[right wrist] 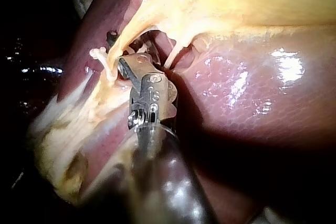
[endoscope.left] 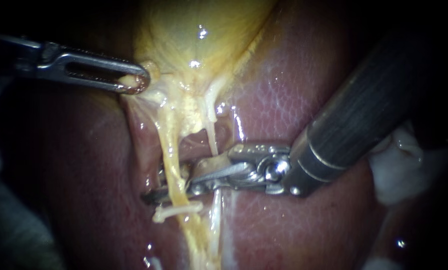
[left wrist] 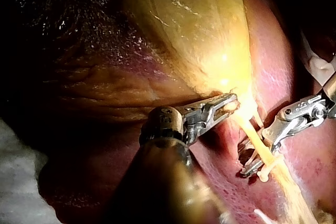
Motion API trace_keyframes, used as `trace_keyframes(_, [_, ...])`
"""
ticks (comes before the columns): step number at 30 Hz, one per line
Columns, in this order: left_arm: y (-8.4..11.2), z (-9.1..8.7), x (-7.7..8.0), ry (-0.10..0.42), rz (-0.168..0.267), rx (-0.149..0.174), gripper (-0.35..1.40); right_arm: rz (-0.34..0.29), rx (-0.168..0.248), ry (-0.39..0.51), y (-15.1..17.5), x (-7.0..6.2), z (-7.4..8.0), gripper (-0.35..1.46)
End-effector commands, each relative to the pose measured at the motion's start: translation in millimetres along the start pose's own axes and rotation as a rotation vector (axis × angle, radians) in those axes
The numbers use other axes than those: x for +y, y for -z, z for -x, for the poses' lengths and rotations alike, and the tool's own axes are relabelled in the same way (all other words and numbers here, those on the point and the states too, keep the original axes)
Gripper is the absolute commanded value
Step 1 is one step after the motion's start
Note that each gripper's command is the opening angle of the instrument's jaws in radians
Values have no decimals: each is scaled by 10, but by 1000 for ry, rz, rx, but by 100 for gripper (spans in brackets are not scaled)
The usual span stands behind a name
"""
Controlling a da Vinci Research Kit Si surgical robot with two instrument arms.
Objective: Clipping second clip left tube
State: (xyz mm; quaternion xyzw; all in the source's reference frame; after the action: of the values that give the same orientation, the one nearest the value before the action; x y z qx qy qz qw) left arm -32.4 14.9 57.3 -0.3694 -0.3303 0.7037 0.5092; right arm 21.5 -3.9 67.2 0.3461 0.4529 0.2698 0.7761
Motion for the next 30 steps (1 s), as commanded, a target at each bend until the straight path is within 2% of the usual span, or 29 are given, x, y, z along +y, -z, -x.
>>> trace_keyframes(1, [0, 0, 0, 0, 0, 0, -35, 0, 0, 0, 0, 0, 0, 27])
trace_keyframes(4, [0, 0, 0, 0, 0, 0, -35, -2, 6, 0, 0, 1, 0, 39])
trace_keyframes(10, [0, 0, 0, 0, 0, 0, -35, 22, 37, 9, 4, 5, -4, 49])
trace_keyframes(19, [0, 0, 0, 0, 0, 0, -35, 24, 43, 41, 38, 5, -16, 50])
trace_keyframes(30, [1, 0, 0, 0, 0, 0, -35, 9, 38, 60, 68, 5, -10, 50])
